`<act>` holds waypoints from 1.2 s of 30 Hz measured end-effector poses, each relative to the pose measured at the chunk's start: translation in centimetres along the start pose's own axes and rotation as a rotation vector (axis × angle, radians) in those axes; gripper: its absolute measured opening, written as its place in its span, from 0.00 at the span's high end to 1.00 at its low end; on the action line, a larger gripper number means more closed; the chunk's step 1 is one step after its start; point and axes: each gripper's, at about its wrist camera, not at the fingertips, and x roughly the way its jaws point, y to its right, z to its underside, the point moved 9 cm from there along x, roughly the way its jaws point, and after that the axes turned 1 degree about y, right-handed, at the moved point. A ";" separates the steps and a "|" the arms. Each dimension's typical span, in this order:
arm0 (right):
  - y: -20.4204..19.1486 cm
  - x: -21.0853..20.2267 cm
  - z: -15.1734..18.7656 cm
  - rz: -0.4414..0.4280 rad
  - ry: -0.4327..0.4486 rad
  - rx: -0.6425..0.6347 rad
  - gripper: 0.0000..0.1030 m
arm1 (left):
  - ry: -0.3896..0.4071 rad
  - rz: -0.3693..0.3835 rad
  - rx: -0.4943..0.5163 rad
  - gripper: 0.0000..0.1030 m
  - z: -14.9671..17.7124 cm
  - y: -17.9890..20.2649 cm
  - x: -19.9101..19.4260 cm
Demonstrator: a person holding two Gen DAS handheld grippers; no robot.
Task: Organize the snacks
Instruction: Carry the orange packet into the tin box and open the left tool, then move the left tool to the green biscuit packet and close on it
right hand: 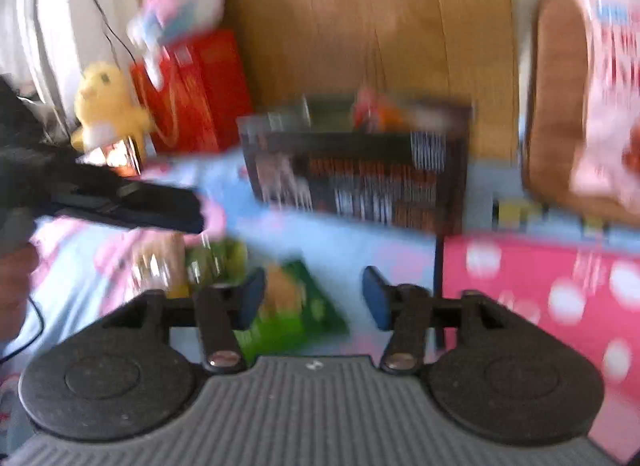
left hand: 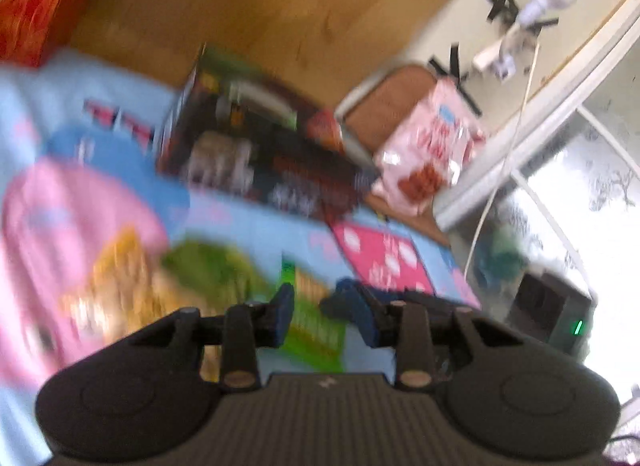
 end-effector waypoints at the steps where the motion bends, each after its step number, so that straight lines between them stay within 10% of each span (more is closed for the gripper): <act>1: -0.1 -0.4 0.4 -0.030 -0.004 0.040 0.67 | -0.009 -0.004 -0.003 0.70 0.9 0.0 -0.1; 6: -3.1 -3.5 2.9 -0.076 -0.021 0.023 0.77 | -0.014 -0.004 -0.005 0.70 3.4 -0.5 -1.4; 16: -2.5 -6.4 5.4 -0.037 0.083 0.167 0.59 | 0.057 -0.022 0.013 0.61 4.4 -2.0 -2.2; 36: -4.3 -6.0 5.8 0.022 0.068 -0.008 0.43 | 0.074 0.017 -0.031 0.61 4.3 -2.7 -2.4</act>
